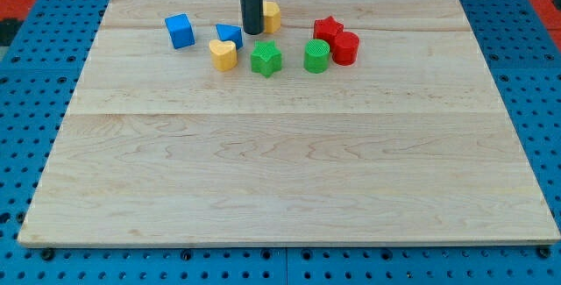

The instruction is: Move the heart and red circle towards the top side

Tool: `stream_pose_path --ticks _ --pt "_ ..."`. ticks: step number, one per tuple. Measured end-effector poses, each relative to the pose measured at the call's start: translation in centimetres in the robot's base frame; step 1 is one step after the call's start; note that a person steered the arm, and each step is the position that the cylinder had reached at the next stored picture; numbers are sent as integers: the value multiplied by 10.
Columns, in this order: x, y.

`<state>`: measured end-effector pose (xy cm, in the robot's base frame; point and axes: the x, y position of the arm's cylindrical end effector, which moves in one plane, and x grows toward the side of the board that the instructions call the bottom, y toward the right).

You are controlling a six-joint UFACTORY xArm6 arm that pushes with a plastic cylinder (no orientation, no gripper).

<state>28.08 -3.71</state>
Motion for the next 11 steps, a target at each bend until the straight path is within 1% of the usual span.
stream_pose_path --ticks 1,2,3,4,5,8,9,10,11 --pt "29 -9" --pt "32 -53" --pt "15 -108" --pt "38 -104" --pt "87 -110" --pt "48 -20" --pt "41 7" --pt "34 29" --pt "46 68"
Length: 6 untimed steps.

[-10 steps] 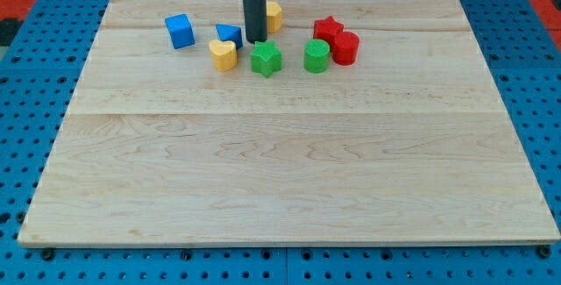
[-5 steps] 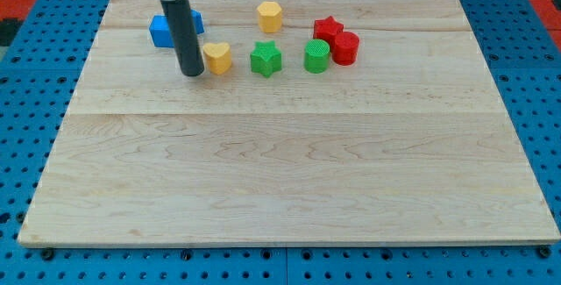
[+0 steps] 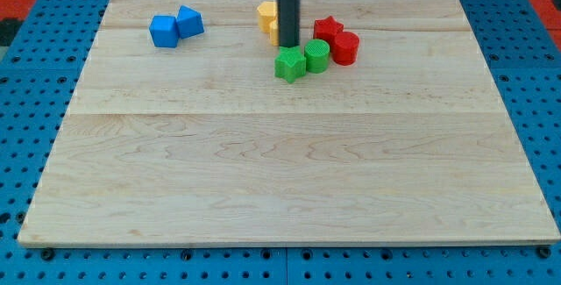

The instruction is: Move the heart and red circle towards the top side

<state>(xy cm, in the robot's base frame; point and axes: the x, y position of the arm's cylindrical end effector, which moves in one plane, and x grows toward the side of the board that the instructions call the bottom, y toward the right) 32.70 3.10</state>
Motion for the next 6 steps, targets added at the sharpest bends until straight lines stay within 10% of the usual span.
stream_pose_path --ticks 3,6 --pt "0 96" --pt "12 -8"
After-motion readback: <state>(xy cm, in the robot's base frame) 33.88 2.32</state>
